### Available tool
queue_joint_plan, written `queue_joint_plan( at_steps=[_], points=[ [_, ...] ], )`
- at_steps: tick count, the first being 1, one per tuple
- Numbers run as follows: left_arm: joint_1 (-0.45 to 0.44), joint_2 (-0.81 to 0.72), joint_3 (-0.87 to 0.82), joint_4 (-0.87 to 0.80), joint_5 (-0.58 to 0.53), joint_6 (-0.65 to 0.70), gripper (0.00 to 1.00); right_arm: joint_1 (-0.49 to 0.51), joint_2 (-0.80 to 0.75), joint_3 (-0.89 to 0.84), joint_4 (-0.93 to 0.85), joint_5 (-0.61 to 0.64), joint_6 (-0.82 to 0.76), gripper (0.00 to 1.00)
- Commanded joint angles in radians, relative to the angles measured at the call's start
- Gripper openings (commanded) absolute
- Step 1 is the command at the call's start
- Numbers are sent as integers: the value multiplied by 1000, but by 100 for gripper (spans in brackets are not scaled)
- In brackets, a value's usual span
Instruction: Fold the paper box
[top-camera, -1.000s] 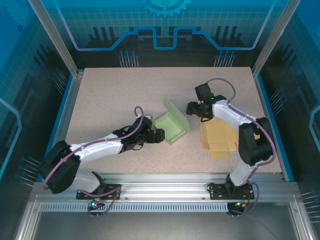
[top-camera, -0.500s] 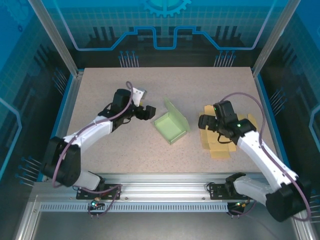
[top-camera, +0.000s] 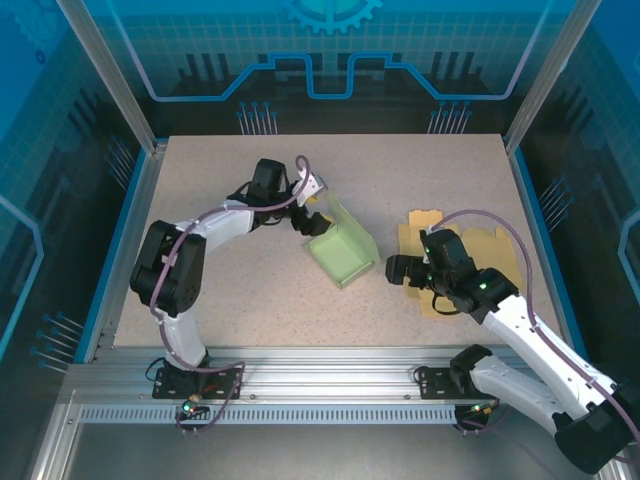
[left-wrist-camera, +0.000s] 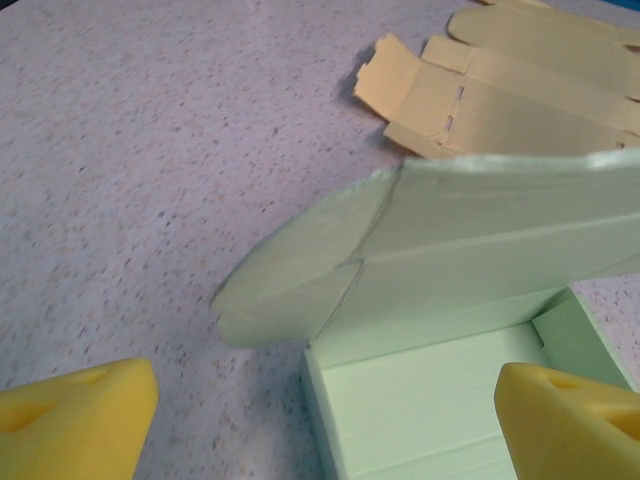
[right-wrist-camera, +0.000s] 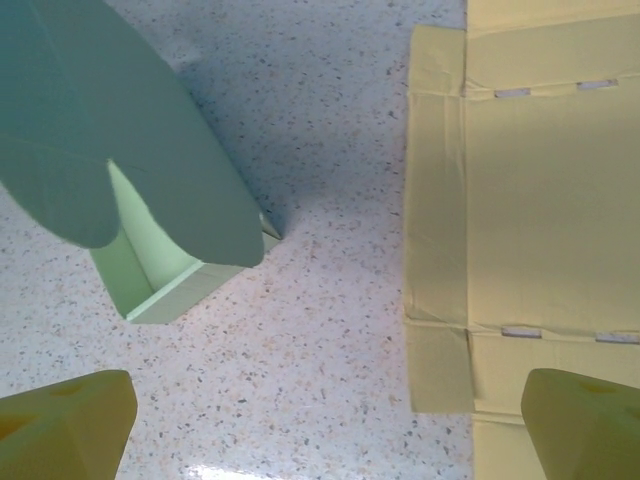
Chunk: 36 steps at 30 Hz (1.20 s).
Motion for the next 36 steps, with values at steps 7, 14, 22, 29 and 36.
queue_joint_plan(
  at_steps=[7,14,22,29,36],
  points=[
    [9,130,188,-150,152,180,91,30,0,-13,36,18,35,100],
    [0,186,265,-272,200,233,86,38,2,-21,53,18,48,100],
    [-18,193,257,-281,200,225,63,44,93,-14,80,-13,45,100],
    [-20,184,235,-248,189,200,40,46,132,-5,110,-29,26,100],
    [-22,157,198,-215,177,190,28,47,168,8,135,-42,2,91]
  ],
)
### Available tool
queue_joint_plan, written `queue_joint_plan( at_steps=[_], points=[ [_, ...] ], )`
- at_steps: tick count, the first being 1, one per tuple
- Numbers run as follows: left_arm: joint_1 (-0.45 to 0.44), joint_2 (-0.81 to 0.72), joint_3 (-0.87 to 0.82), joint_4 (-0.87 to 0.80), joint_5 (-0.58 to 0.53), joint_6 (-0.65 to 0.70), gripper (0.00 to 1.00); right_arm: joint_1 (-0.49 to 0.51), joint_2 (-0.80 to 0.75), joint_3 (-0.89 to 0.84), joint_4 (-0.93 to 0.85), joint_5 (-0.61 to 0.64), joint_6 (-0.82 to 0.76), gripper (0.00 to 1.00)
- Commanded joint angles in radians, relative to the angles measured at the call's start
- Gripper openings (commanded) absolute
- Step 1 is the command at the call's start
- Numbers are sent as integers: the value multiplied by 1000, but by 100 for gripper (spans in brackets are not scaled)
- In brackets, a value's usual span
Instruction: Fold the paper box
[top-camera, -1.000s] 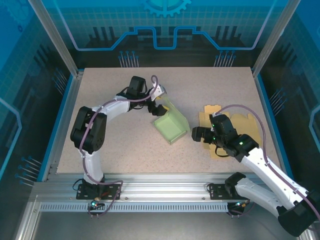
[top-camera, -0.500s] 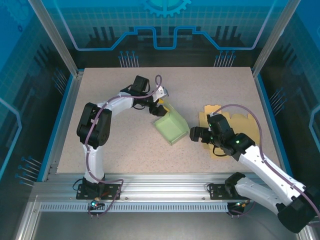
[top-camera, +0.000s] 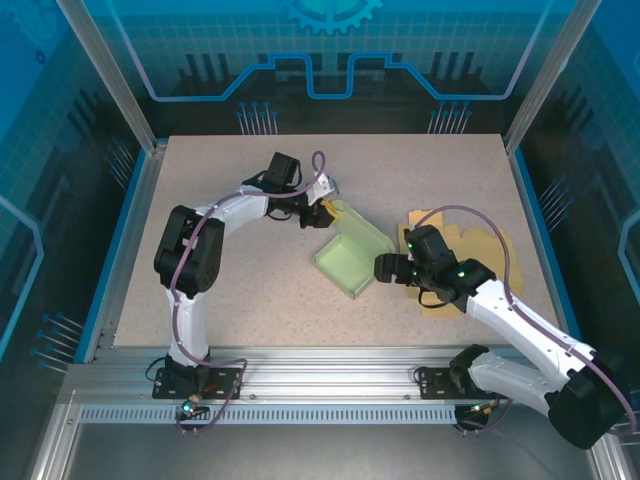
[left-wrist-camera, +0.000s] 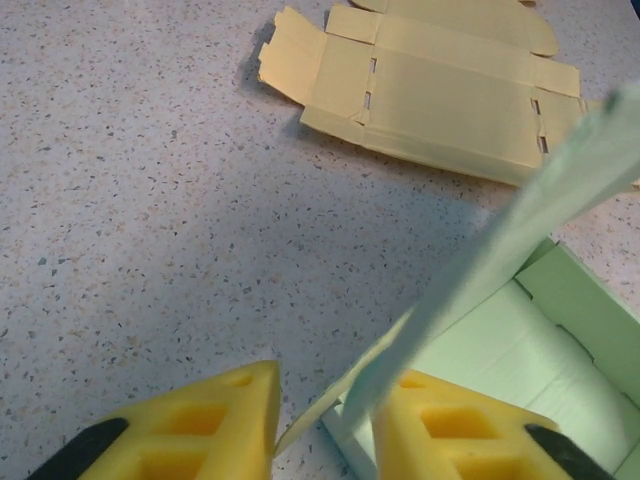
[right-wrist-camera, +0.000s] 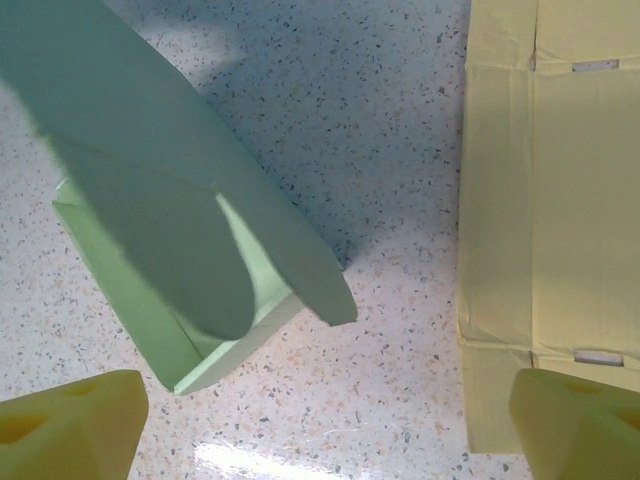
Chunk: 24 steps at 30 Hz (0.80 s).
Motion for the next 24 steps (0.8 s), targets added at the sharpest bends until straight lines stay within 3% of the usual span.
queue_joint_plan(
  at_steps=[1,9,14,18,24],
  points=[
    [-7,-34,-36,30,20,0,26,14,17,24,27,-14,-23,90],
    [-7,-70,-85,74,2,-4,15,2,105,63,73,5,-108,80],
    [-7,-88,-104,91,-6,-5,8,-47,171,121,56,30,-177,79],
    [-7,-108,-131,125,-8,-11,1,-117,164,140,68,11,-248,78],
    [-7,-117,-130,103,-14,5,0,-270,163,104,208,-113,-408,71]
  ],
)
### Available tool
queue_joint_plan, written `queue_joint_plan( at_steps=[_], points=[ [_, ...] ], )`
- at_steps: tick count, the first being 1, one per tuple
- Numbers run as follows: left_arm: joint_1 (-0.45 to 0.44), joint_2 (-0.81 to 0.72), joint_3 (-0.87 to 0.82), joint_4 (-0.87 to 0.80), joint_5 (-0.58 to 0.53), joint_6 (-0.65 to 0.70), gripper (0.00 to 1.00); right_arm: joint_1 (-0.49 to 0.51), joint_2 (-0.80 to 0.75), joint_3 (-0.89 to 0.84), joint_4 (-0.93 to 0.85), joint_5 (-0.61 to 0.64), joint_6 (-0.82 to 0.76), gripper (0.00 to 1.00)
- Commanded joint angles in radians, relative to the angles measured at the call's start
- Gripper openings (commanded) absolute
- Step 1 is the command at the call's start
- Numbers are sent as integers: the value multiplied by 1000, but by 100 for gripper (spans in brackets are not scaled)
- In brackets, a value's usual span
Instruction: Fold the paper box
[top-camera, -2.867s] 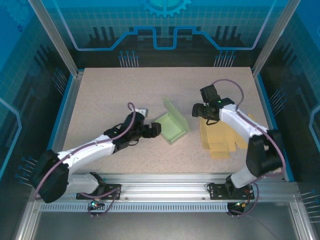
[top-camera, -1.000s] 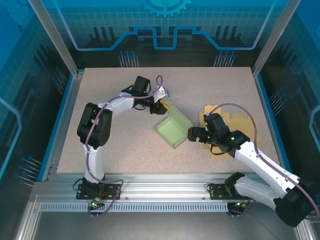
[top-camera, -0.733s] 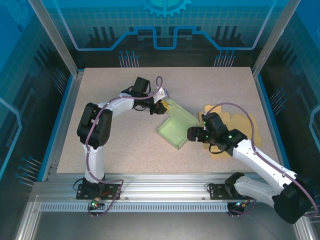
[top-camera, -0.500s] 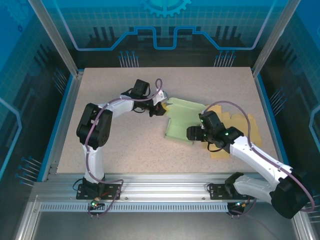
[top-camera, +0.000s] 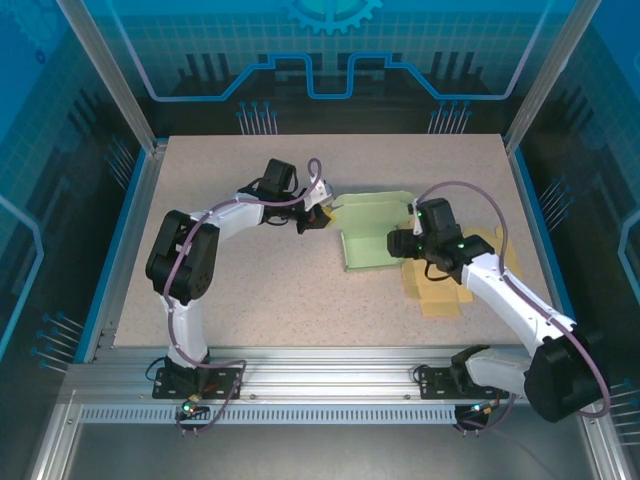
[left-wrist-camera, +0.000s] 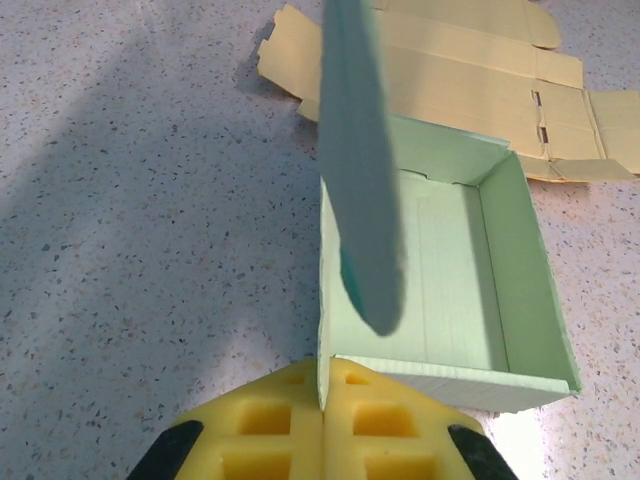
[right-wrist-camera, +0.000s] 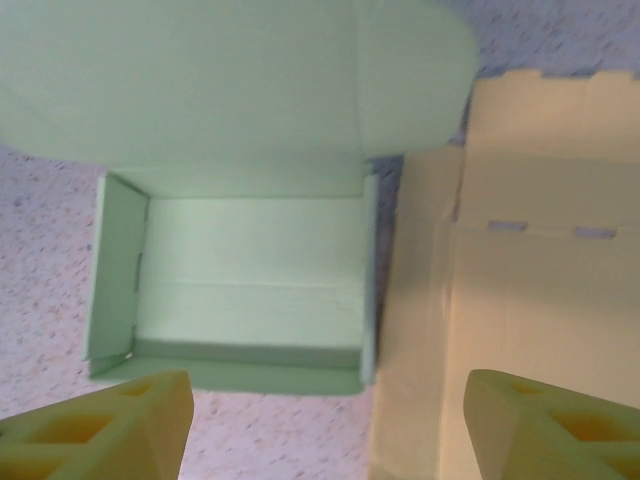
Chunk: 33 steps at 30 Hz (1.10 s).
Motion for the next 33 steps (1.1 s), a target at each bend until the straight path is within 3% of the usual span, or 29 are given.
queue_joint_plan(
  at_steps=[1,9,22,25,28,30,33],
  points=[
    [-7,-43,-10,0,8,28,0,-83,2,-13,116,-103,-133,70],
    [-6,-28,18,-55,7,55,0,-204,151,14,247,-253,-265,72],
    [-7,-1,64,-94,2,70,0,-254,422,204,286,-391,-327,72],
    [-7,5,73,-100,0,70,0,-258,468,244,272,-420,-338,65],
    [-6,8,74,-93,-13,56,0,-257,493,271,248,-441,-340,49],
    [-5,8,76,-89,-21,40,0,-257,491,263,249,-444,-337,45],
    [-6,8,74,-89,-25,28,0,-258,480,238,267,-448,-332,29]
  ],
)
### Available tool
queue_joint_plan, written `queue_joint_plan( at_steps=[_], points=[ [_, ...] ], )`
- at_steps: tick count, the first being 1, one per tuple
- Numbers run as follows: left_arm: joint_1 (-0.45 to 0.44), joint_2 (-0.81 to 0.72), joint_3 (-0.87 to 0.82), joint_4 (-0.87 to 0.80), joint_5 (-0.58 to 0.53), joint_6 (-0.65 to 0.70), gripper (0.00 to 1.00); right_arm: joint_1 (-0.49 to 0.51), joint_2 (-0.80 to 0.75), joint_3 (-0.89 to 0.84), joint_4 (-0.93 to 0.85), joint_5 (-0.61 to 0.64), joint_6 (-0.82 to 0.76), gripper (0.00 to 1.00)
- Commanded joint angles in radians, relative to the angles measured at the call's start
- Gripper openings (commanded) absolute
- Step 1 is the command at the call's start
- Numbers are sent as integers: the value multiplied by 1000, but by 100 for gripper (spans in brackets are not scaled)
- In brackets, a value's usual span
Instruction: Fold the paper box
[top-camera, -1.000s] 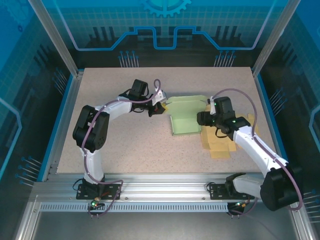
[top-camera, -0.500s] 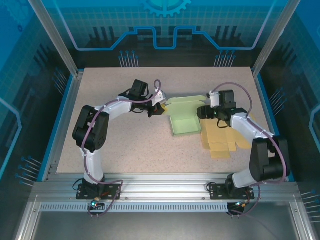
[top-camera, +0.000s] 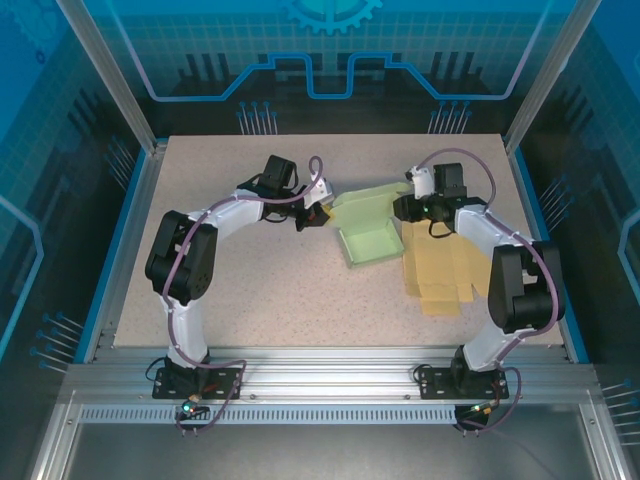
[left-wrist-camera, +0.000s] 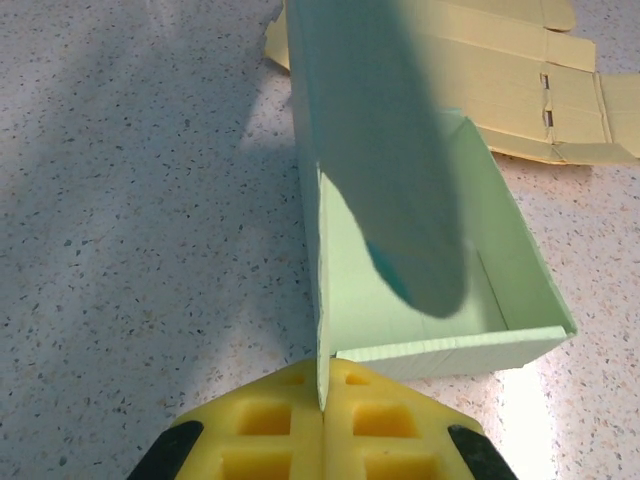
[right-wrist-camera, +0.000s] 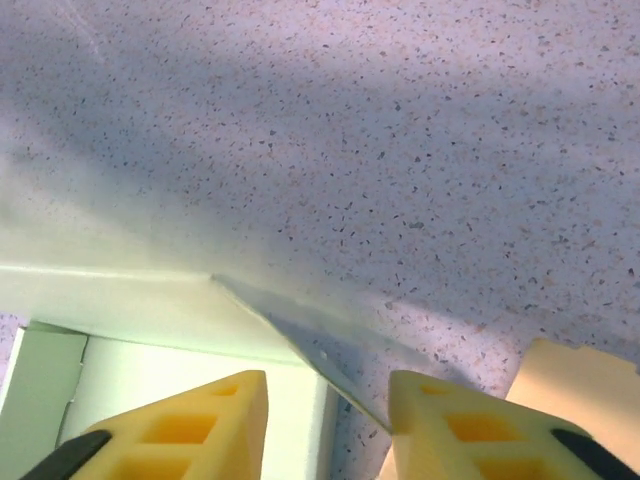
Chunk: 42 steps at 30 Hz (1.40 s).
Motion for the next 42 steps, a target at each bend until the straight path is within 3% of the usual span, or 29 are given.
queue_joint_plan(
  at_steps=[1,6,11,14,16,19,25,31,37,42],
  points=[
    [-7,10,26,-9,8,-15,0,-10,-8,-11,13,-45,-5,28],
    [-5,2,13,-7,-4,-24,0,-1,-9,-35,43,-52,12,13],
    [-5,-17,-12,-5,-21,-33,1,18,-9,-31,31,-12,18,6],
    [-5,-23,-23,-4,-39,-62,9,46,-11,-29,17,36,25,0],
    [-4,-30,-29,-1,-57,-95,21,72,-26,-40,15,83,29,0],
    [-3,-53,-53,28,-97,-157,24,113,-62,-69,21,153,39,0],
    [-3,-119,-144,163,-283,-299,20,178,-144,-124,36,274,69,0],
    [-30,-186,-220,276,-469,-466,9,268,-196,-165,73,384,114,0],
    [-83,-232,-270,359,-580,-627,8,360,-188,-187,133,489,198,0],
    [-126,-252,-316,395,-676,-769,10,401,-166,-203,197,504,260,0]
  ],
)
